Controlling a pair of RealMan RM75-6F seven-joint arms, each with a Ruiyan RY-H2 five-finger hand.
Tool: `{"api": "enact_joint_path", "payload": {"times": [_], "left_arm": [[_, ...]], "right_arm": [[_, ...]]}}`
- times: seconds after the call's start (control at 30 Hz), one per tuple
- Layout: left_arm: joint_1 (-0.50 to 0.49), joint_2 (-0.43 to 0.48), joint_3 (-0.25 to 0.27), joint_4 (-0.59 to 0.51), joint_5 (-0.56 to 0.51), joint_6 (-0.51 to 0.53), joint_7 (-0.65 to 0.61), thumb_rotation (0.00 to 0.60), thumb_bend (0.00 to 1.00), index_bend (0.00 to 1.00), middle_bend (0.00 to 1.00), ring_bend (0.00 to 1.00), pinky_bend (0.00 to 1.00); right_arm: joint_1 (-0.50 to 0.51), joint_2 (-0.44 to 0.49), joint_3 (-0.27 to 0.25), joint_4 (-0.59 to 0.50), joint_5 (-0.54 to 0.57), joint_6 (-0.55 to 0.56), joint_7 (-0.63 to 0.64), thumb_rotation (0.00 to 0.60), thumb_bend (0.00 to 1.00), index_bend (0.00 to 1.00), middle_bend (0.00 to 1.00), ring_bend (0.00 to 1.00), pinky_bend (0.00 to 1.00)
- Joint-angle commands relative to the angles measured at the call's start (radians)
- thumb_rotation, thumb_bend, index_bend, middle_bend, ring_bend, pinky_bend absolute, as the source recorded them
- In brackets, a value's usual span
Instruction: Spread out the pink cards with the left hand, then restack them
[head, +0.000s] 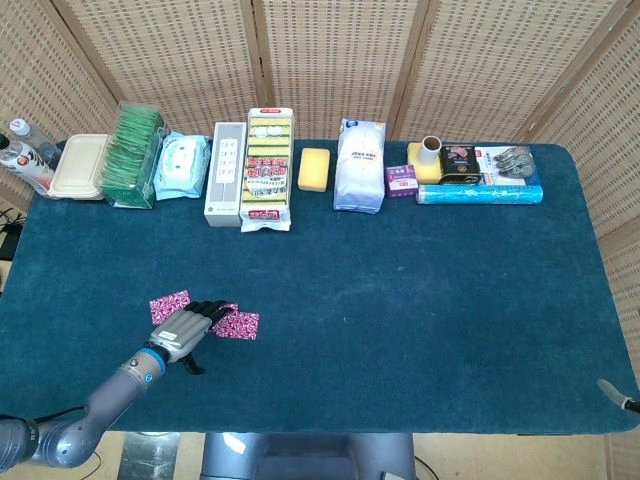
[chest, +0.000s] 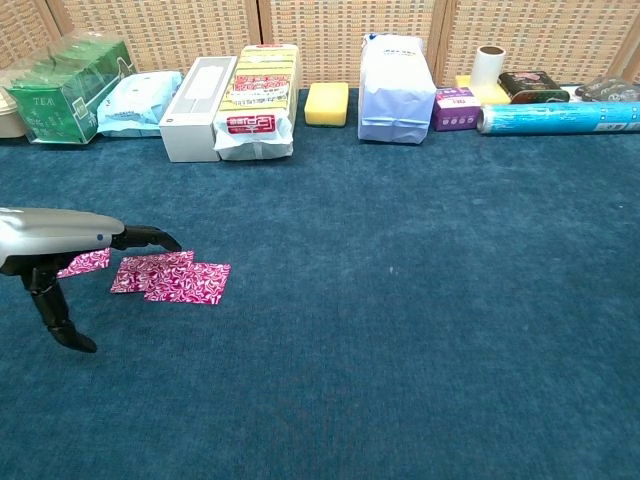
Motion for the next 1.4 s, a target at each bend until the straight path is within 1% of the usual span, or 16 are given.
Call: {"api": "enact_joint_path", "payload": {"times": [0.03,0.13,0.37,0.7,0.87,1.0,1.13,1.27,1.4], "left_arm": [[0.025,0.030,0.032,-0.036,0.057,0.014,-0.012,0.600,0.12,0.00,0.00,0.00,0.07],[0.022,0.012,0.042,-0.023,0.054,0.005,-0.001,0.600,0.12,0.00,0.00,0.00,0.07],[0.003,-0.028,0.042,0.002,0.026,-0.008,0.019,0.600,0.12,0.00,0.00,0.00,0.07],[-0.066,-0.078,0.029,0.051,-0.137,0.021,0.122,0.600,0.12,0.00,0.00,0.00,0.07],[-0.098,-0.093,0.011,0.082,-0.194,0.021,0.136,0.600,0.12,0.00,0.00,0.00,0.07],[-0.111,-0.102,0.003,0.106,-0.218,0.013,0.130,0.600,0.12,0.00,0.00,0.00,0.07],[-0.114,-0.109,-0.011,0.142,-0.212,0.007,0.105,0.600,0.12,0.00,0.00,0.00,0.07],[-0.099,-0.102,-0.029,0.160,-0.162,0.022,0.063,0.600,0.12,0.00,0.00,0.00,0.07],[-0.074,-0.078,-0.037,0.136,-0.093,0.050,0.024,0.600,0.12,0.00,0.00,0.00,0.07]], "right_arm": [[0.000,0.000,-0.001,-0.001,-0.003,0.000,-0.002,0.600,0.00,0.10,0.00,0.00,0.02],[-0.002,0.000,-0.003,-0.003,-0.006,0.003,-0.006,0.600,0.00,0.10,0.00,0.00,0.02],[-0.003,0.002,-0.001,-0.004,0.000,0.002,-0.001,0.600,0.00,0.10,0.00,0.00,0.02],[-0.002,0.002,0.001,0.002,0.003,-0.001,0.009,0.600,0.00,0.10,0.00,0.00,0.02],[-0.001,0.003,0.000,0.001,0.003,-0.004,0.007,0.600,0.00,0.10,0.00,0.00,0.02],[-0.002,0.002,0.002,0.000,0.005,-0.003,0.001,0.600,0.00,0.10,0.00,0.00,0.02],[-0.004,-0.004,0.008,0.000,0.010,0.006,-0.018,0.600,0.00,0.10,0.00,0.00,0.02],[-0.008,-0.031,0.030,0.019,0.018,0.043,-0.110,0.600,0.00,0.11,0.00,0.00,0.01],[-0.005,-0.078,0.061,0.057,0.019,0.096,-0.217,0.600,0.00,0.14,0.00,0.00,0.00]]}}
